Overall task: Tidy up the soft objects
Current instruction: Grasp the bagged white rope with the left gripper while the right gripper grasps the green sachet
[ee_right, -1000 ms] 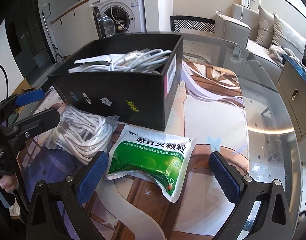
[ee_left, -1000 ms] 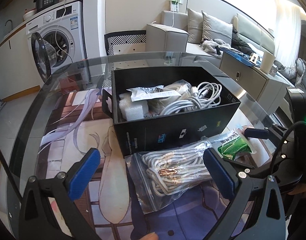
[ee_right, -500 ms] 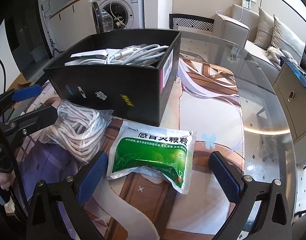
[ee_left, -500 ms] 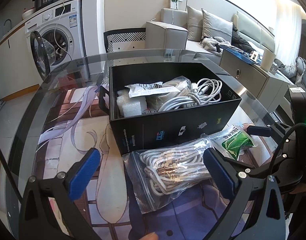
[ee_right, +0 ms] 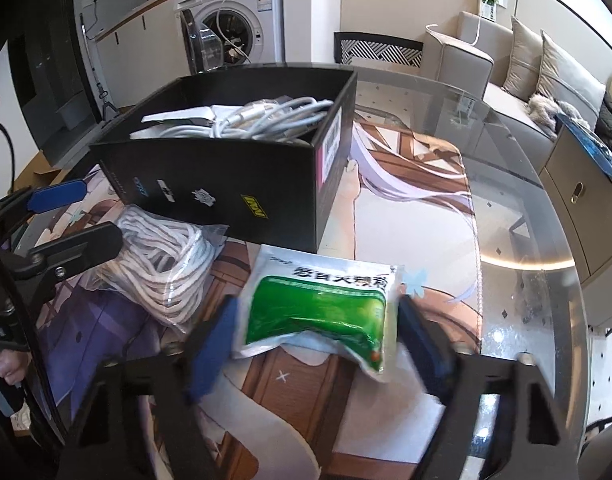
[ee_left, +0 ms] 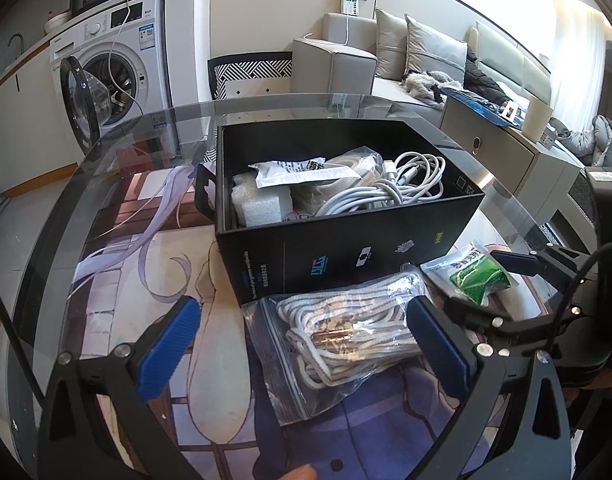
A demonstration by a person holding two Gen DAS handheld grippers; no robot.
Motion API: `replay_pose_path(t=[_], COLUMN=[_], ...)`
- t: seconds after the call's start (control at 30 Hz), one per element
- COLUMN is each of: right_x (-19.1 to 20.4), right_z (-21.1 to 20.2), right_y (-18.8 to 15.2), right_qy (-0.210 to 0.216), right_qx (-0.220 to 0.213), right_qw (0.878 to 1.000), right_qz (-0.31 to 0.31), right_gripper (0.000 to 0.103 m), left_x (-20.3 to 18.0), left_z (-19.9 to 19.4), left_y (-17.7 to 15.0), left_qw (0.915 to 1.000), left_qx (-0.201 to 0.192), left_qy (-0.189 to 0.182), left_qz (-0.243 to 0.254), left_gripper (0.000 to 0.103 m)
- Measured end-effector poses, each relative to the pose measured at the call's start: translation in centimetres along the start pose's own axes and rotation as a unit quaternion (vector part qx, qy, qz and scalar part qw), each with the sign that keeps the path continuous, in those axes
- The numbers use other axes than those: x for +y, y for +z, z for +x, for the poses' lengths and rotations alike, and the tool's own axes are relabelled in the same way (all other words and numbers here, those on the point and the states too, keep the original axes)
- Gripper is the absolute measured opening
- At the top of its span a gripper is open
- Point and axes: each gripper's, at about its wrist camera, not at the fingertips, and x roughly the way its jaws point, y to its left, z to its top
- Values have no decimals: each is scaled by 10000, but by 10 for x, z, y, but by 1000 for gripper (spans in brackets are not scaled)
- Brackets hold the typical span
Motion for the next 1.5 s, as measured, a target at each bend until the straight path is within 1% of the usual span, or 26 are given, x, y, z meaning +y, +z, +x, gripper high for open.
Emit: replay_pose_path(t=[0.07,0.17,0.43,0.63,0.8,0.97,1.07,1.23,1.4,1.5], right_x=[0,-1,-8,-14,-21,-25,-26,-27,-25,-24], right_z=[-2,-5,-17,-20,-18,-16,-16,-14,-12,-11], right_y=[-1,-3,-4,-6,-8,-9,-9,-10,-10,-10], right_qy=[29,72,112,102,79,83,86,95,106,109], right_qx=[-26,-40,-184,-190,-153,-117,-107,-71,-62,-52], right_qw=[10000,9999,9997,9997,9998,9999,9999,9999,9999,9999], right_qz=[-43,-87,-78,-64,-31,-11,-4,-2,-20,-34], right_gripper=[66,63,63,63,63,63,63,63,63,63], left_x=[0,0,-10,-25,-36,-46,-50,-48,-41,-42], left_z=[0,0,2,8,18,28,33,35,36,38], left_y=[0,-2,-1,-1,-2,-1,-2,-2,-3,-4], left_qw=[10000,10000,9997,9993,9990,9987,9981,9980,9980,9978], left_qx=[7,23,122,264,412,509,558,583,627,638], left_qy=[-10,-40,-203,-258,-185,-13,169,192,94,124], left_qz=[-4,-20,-30,19,56,101,193,159,72,110], left_gripper=[103,103,103,103,103,103,103,103,103,103])
